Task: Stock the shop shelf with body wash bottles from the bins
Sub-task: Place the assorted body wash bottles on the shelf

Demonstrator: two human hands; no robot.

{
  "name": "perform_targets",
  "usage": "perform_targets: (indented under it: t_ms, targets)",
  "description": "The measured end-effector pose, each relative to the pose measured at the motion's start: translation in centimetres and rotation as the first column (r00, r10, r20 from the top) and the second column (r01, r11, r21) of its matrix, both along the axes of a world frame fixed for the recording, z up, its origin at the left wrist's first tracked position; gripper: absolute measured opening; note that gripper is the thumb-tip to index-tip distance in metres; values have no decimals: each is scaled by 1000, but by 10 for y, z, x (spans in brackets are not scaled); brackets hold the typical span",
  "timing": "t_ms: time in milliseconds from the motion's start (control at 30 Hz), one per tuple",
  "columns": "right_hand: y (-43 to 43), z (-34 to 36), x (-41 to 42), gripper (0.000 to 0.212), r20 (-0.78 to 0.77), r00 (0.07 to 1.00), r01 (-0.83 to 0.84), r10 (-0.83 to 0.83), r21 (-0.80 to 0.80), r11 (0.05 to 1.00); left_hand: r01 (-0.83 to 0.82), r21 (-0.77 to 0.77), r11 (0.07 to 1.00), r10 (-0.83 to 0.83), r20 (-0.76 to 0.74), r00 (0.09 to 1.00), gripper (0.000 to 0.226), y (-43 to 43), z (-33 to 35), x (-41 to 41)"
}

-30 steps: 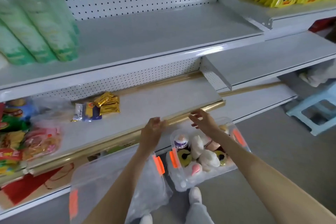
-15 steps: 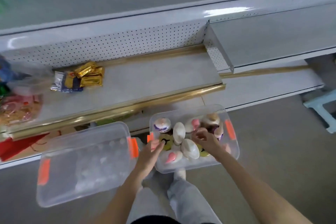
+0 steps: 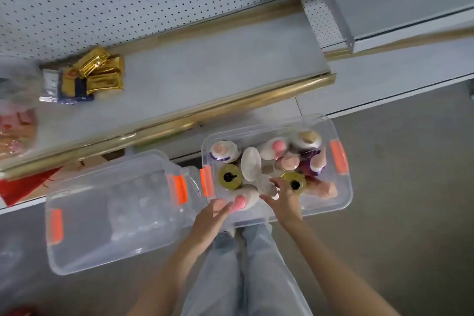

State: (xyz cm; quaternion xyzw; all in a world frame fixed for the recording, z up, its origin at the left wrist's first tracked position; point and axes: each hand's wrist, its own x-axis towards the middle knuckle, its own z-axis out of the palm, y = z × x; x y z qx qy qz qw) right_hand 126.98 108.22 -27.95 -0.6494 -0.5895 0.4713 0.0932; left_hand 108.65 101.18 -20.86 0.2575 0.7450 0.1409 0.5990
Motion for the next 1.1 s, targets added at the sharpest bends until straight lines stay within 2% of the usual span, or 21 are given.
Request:
perform_targets:
  t_ms: [67, 133, 267, 367, 467, 567, 700, 800, 900, 1000, 1100]
  targets:
    - [-3, -4, 1, 44, 9, 1000, 12, -12, 32, 999, -33, -13, 999, 33, 18, 999, 112, 5, -4, 4]
    - [-6, -10, 2, 41, 11, 1000, 20, -21, 66, 998, -50, -26, 998, 51, 30, 998, 117, 8, -11, 8]
    - [-8, -11, 3, 36, 19, 999, 32, -34, 106, 994, -70, -39, 997, 72, 59, 996, 97, 10, -24, 12]
    - [-7, -9, 7, 34, 1, 999, 40, -40, 101, 994, -107, -39, 994, 110, 96, 989, 92, 13, -27, 11]
    - [-6, 2, 14, 35, 4, 997, 74, -74, 65, 995, -148, -2, 989, 148, 94, 985, 63, 17, -25, 7]
    - [-2, 25, 23, 35, -16, 995, 102, -100, 103, 989, -175, 53, 983, 168, 116, 979, 53, 23, -19, 2]
    - [17, 81, 32, 36, -8, 1000, 28, -27, 201, 979, -133, 108, 985, 112, 182, 977, 33, 32, 10, -3]
    - [26, 140, 29, 39, -1, 1000, 24, -25, 188, 982, -67, 187, 980, 31, 188, 982, 31, 45, 46, -9]
    - [39, 206, 17, 38, 8, 998, -59, 58, 246, 967, -36, 287, 957, -27, 212, 977, 25, 60, 81, -22]
    - [55, 272, 2, 34, -7, 991, -121, 133, 354, 927, 43, 417, 908, -133, 190, 973, 40, 78, 123, -35]
    - [71, 334, -19, 30, -43, 976, -172, 212, 445, 879, 79, 565, 821, -223, 190, 956, 61, 96, 164, -47]
